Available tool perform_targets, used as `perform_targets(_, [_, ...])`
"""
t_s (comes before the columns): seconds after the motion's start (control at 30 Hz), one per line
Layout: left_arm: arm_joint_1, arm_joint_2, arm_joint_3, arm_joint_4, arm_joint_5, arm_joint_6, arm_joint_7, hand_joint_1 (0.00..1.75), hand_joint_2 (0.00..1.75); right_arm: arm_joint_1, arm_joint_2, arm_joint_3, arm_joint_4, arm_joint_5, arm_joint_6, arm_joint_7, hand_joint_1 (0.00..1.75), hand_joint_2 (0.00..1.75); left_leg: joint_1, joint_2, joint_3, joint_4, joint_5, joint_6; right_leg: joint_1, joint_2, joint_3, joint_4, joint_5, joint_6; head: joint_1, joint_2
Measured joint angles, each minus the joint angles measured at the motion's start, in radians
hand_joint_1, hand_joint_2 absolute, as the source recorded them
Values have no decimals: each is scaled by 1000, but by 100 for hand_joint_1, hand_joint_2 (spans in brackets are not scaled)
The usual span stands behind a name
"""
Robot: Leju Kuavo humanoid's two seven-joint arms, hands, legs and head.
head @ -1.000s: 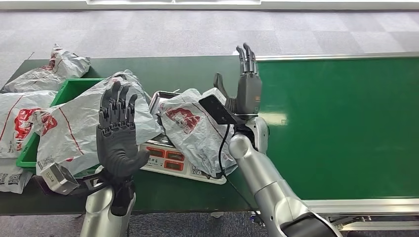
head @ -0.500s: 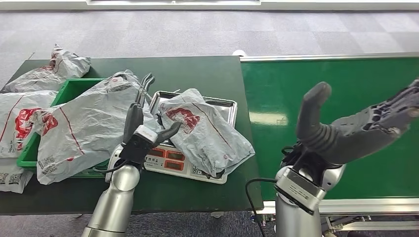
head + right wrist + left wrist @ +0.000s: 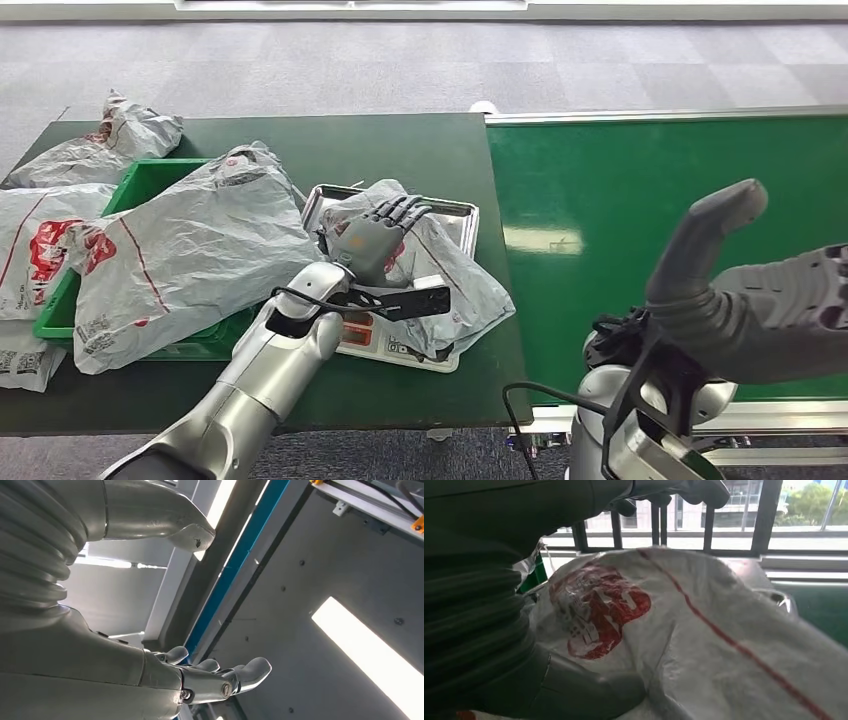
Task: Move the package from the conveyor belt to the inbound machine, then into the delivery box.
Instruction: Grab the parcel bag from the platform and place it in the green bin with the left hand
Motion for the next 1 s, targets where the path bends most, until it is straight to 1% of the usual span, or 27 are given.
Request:
perform_targets(0.07, [-17, 3, -25, 41, -22, -20, -2, 0, 175, -1, 0, 10, 1, -3, 0, 0, 0, 175, 0, 0, 0, 0, 0, 0, 0, 0, 0, 0, 0, 0, 0, 0])
perform_targets(0.13, [-34, 6, -48, 74, -40, -34, -8, 16, 175, -2, 0, 16, 3, -4, 0, 0, 0, 175, 0, 0, 0, 0, 0, 0, 0, 0, 0, 0, 0, 0, 0, 0])
perform_targets(0.2, [-50, 9, -71, 102, -59, -47, -18, 103, 175, -4, 0, 22, 5, -4, 1, 0, 0, 175, 0, 0, 0, 0, 0, 0, 0, 0, 0, 0, 0, 0, 0, 0])
perform_targets(0.27, [-61, 11, -94, 124, -72, -61, -32, 175, 175, -5, 0, 29, 8, -4, 1, 0, 0, 175, 0, 0, 0, 0, 0, 0, 0, 0, 1, 0, 0, 0, 0, 0])
perform_targets(0.37, [-69, 13, -116, 146, -79, -76, -51, 175, 175, -6, 0, 33, 11, -4, 1, 0, 0, 175, 0, 0, 0, 0, 0, 0, 0, -1, 1, 0, 0, 0, 0, 0])
perform_targets(0.5, [-72, 17, -133, 165, -80, -82, -56, 175, 175, -7, 0, 35, 15, -4, 1, 0, 0, 175, 0, -1, 0, 0, 0, 0, 0, -1, 2, 0, 0, 0, 0, 0])
perform_targets(0.8, [-81, 21, -143, 181, -70, -83, -78, 175, 175, -7, 0, 35, 17, 9, 1, 0, 0, 175, 0, 0, 1, 0, 0, 0, 0, -1, 2, 0, 0, 0, 0, 0])
perform_targets(0.93, [-91, 25, -143, 182, -59, -100, -97, 175, 175, -7, 0, 35, 18, 10, 1, 0, 0, 175, 0, 0, 1, 0, 0, 0, 0, -1, 2, 0, 0, 0, 0, 0])
perform_targets(1.0, [-94, 28, -143, 182, -43, -86, -106, 175, 175, -7, 0, 35, 18, 11, 1, 0, 0, 175, 0, 0, 1, 0, 0, 0, 0, -1, 2, 0, 0, 0, 0, 0])
